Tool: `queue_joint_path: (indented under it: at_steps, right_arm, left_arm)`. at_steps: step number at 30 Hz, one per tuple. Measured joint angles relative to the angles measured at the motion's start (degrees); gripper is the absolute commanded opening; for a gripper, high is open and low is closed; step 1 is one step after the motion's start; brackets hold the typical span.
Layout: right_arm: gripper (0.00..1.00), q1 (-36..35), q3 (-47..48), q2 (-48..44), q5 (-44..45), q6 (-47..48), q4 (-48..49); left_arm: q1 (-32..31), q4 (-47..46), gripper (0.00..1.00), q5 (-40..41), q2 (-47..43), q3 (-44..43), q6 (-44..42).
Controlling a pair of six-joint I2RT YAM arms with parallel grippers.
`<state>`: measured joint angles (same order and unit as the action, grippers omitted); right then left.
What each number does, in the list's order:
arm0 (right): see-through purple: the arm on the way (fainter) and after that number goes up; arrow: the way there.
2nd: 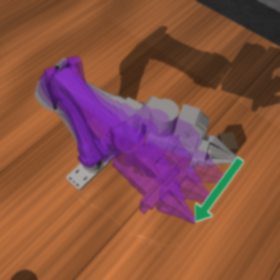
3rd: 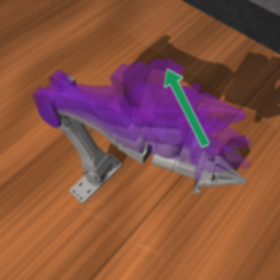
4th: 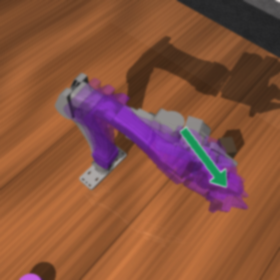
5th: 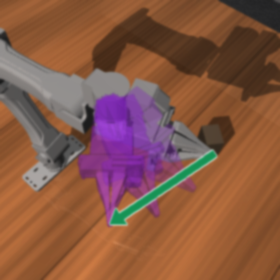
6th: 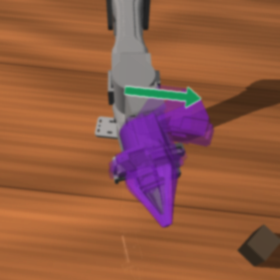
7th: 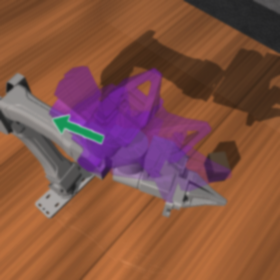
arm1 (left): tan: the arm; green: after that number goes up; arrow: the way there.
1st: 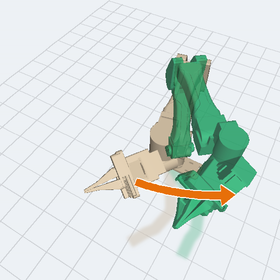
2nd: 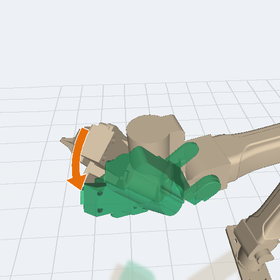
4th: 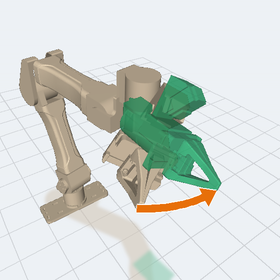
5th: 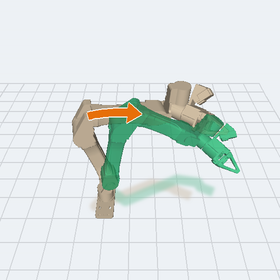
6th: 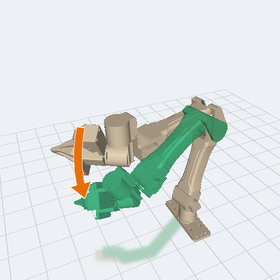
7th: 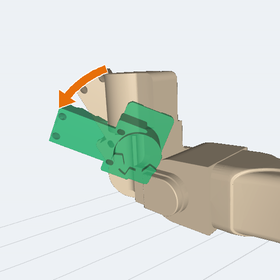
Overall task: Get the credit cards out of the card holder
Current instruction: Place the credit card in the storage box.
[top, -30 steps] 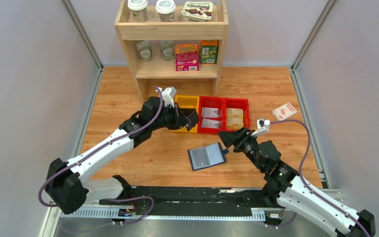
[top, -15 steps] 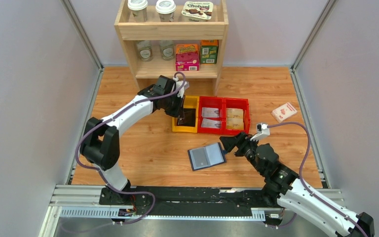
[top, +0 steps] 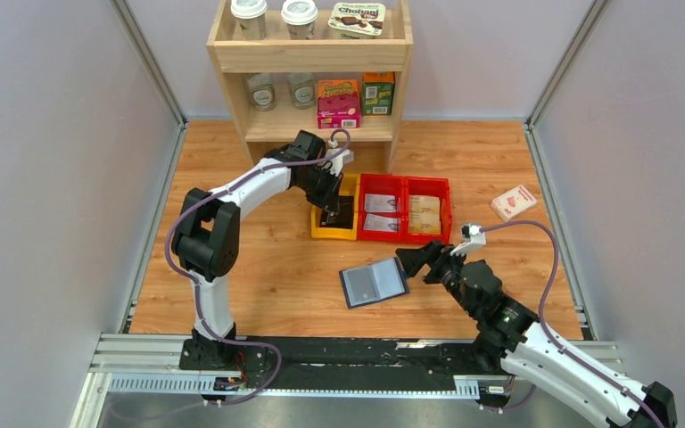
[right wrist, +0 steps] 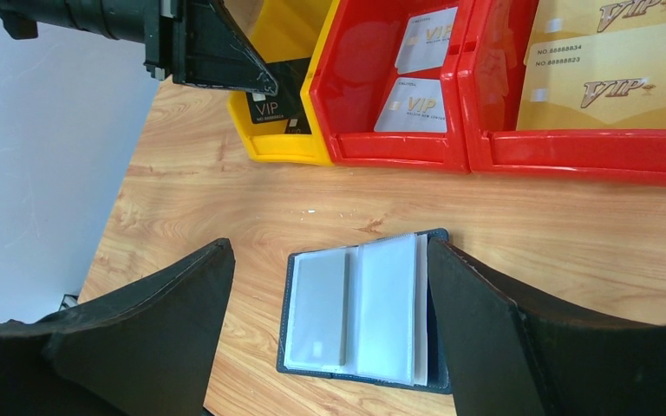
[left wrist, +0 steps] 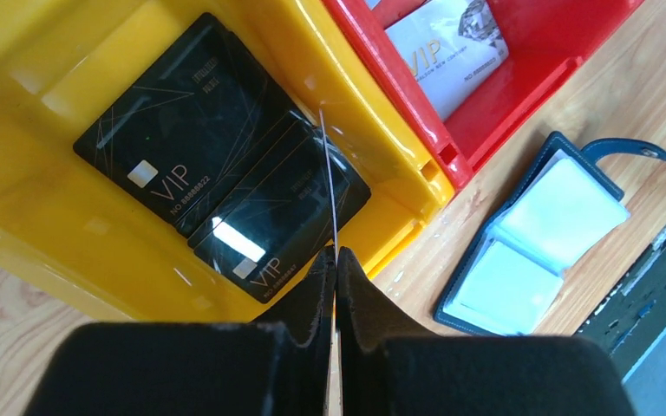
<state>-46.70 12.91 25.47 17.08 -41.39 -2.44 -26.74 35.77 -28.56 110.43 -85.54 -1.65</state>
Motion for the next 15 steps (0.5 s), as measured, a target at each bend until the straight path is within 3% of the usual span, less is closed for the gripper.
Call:
queue_joint_path:
  at_steps: [7, 15]
  right_arm:
    - [0.85, 0.0, -0.24, 0.31, -0.26, 0.81, 1.25]
    - [0.86, 0.0, 0.83, 0.72, -0.96, 2.23, -0.61]
  left_arm:
    - [0.11, 2.03, 0.23, 2.93, 1.14, -0.57, -1.9]
    - [0.11, 3.91, 0.28, 8.22, 1.22, -3.78, -2.75]
